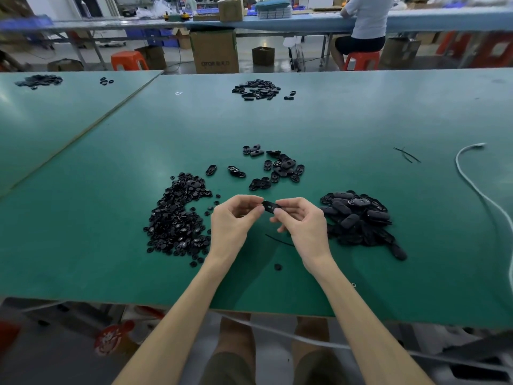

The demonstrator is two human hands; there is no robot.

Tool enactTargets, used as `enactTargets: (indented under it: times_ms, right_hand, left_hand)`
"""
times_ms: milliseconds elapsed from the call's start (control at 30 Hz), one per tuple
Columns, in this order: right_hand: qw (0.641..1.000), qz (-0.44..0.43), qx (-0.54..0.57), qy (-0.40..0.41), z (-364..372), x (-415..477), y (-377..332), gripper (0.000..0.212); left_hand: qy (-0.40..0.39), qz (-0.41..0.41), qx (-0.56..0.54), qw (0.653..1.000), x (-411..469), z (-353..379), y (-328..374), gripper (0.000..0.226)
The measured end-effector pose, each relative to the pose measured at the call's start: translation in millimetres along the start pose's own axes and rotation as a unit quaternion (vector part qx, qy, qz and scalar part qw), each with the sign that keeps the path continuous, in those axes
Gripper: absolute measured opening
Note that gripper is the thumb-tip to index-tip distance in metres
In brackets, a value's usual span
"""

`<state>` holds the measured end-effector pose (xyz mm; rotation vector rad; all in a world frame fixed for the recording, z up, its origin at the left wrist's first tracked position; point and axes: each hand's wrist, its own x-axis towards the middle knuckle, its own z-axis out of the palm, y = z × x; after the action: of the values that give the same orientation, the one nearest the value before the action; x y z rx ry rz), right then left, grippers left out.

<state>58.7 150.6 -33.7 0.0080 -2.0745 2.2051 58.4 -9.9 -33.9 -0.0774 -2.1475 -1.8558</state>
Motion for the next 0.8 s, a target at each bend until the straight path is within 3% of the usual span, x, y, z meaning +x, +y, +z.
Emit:
enactTargets:
  times_ms: [433,800]
  right_hand:
    - [1.0,-0.004,-0.017,-0.024,-1.6,-1.0,1.2,0.013]
    - [0.999,-0.001,-0.014,-0.039,-0.8,0.0,0.7,0.012]
  left_hand:
    - [-0.036,0.013,0.061,0.997,-1.8,3.4,2.0,0.015]
    - [-0.01,0.011,0.096,0.995,-1.1,2.4,0.6,0.015]
